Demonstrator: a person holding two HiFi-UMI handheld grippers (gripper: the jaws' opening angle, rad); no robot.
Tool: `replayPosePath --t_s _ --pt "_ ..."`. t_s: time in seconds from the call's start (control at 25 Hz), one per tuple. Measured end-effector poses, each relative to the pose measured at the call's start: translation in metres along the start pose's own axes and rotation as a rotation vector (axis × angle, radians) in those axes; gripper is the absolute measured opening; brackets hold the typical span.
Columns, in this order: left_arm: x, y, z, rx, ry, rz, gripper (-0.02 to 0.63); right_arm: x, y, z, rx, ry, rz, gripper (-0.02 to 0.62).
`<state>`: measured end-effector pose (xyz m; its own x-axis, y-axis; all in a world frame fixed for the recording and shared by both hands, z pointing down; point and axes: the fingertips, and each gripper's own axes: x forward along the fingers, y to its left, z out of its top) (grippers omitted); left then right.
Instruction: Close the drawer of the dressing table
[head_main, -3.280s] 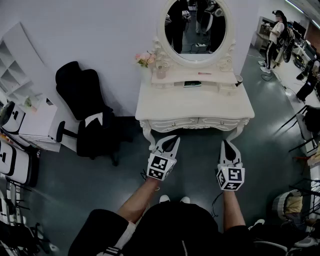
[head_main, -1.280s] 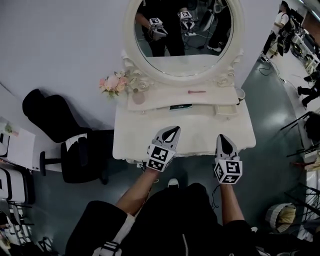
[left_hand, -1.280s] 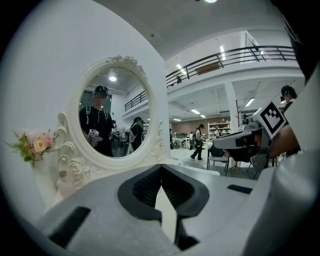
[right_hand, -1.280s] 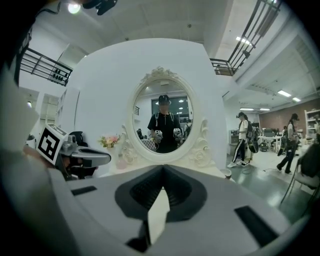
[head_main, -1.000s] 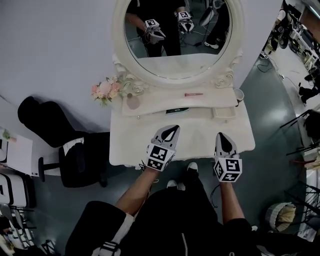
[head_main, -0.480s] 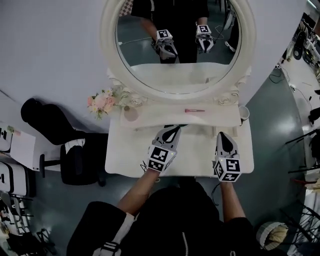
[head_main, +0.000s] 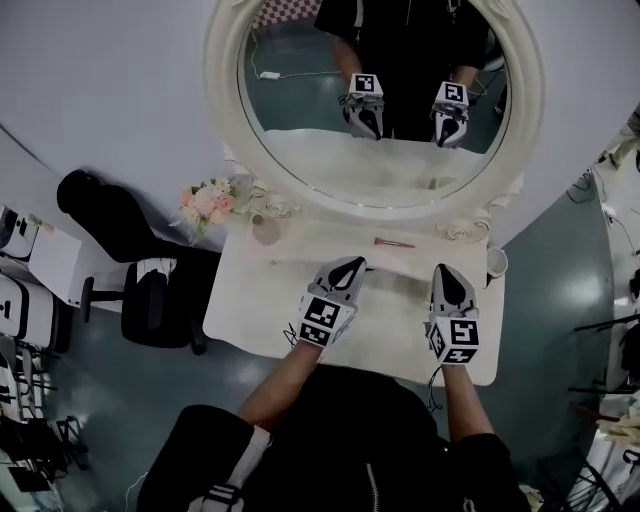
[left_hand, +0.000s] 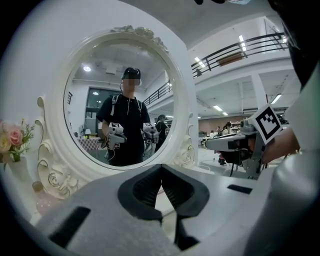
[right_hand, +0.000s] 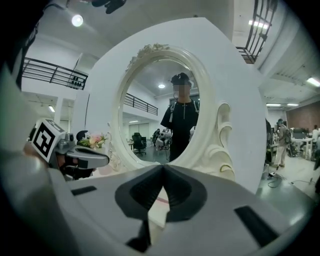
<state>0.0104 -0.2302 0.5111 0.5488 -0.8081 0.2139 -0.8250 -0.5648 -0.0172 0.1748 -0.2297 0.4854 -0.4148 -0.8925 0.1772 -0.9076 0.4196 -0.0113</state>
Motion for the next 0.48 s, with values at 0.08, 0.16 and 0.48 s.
replayPosePath --t_s 0.08,0.16,0.48 --pt "0.004 0.005 0.002 -0.004 0.000 0.007 0.008 0.007 0.000 0.001 -0.003 0.001 0.010 0.002" --pt "0.006 0.008 0.003 -0.005 0.001 0.004 0.008 0.012 0.000 -0.001 0.001 0.005 0.011 0.002" --pt "0.019 0.011 -0.007 -0.019 0.035 -0.039 0.008 0.018 -0.004 -0.015 0.017 0.036 -0.010 0.002"
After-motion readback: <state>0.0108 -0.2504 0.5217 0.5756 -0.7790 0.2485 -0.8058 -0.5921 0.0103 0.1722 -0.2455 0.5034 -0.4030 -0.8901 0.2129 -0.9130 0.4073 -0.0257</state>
